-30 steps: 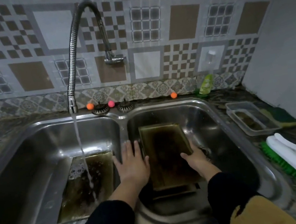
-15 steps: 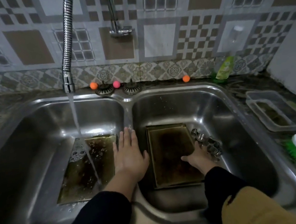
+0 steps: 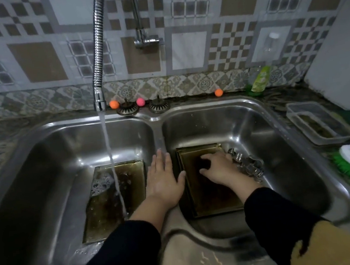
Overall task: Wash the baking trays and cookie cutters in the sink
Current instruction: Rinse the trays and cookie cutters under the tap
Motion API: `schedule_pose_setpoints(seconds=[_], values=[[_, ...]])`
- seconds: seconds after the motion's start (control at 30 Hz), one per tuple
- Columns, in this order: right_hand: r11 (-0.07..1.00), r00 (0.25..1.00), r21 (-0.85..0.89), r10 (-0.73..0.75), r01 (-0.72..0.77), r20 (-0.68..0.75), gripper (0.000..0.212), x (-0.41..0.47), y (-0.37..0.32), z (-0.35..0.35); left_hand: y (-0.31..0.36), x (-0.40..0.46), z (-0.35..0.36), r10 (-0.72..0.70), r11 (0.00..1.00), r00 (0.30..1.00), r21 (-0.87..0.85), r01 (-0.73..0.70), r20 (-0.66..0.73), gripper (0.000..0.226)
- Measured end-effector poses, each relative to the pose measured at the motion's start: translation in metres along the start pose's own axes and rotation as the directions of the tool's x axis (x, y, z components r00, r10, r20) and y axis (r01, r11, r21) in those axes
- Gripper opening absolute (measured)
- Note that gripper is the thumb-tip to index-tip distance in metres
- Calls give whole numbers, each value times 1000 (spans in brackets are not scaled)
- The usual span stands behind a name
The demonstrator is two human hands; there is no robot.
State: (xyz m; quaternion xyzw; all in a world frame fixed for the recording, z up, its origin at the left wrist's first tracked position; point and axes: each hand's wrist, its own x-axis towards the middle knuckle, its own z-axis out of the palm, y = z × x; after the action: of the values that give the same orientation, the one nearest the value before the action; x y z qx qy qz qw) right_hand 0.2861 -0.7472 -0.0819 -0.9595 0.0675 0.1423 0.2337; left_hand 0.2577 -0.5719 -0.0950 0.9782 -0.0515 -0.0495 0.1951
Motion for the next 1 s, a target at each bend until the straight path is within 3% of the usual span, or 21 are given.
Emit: schedule_pose_setpoints(seconds=[0.13, 0.23, 0.3, 0.4, 0.47, 0.53, 0.63, 0.77, 0.93, 1.0], values=[[978, 974, -23, -211, 209, -80, 44, -25, -64, 5, -40, -9, -23, 32, 950, 995, -311, -3, 90, 55], [930, 922, 4, -363, 366, -133, 40, -44, -110, 27, -86, -15, -27, -56, 952, 991, -292, 90, 123, 39], [912, 915, 71, -400, 404, -59, 39, -49, -135, 52, -118, -20, -25, -151, 948, 968, -247, 199, 199, 32], [953, 957, 247, -226, 177, 185, 43, -40, -157, 94, -161, -25, -20, -329, 919, 907, -133, 372, 263, 37], [953, 938, 299, -63, -44, 340, 44, -27, -162, 121, -181, -25, -18, -387, 893, 883, -133, 431, 267, 43], [940, 916, 275, 82, -202, 392, 41, -15, -161, 140, -195, -24, -16, -418, 876, 864, -126, 465, 282, 51], [912, 899, 244, 223, -329, 377, 46, 8, -160, 163, -209, -17, -7, -427, 860, 837, -133, 493, 341, 60], [889, 885, 182, 357, -420, 300, 75, 30, -162, 182, -216, -5, 11, -431, 855, 810, -106, 508, 398, 72], [899, 887, 124, 379, -421, 265, 74, 25, -163, 180, -210, -7, 10, -413, 885, 792, -5, 465, 449, 70], [884, 896, 207, 367, -420, 251, 69, 29, -163, 183, -210, -10, 10, -407, 891, 797, 2, 454, 446, 70]])
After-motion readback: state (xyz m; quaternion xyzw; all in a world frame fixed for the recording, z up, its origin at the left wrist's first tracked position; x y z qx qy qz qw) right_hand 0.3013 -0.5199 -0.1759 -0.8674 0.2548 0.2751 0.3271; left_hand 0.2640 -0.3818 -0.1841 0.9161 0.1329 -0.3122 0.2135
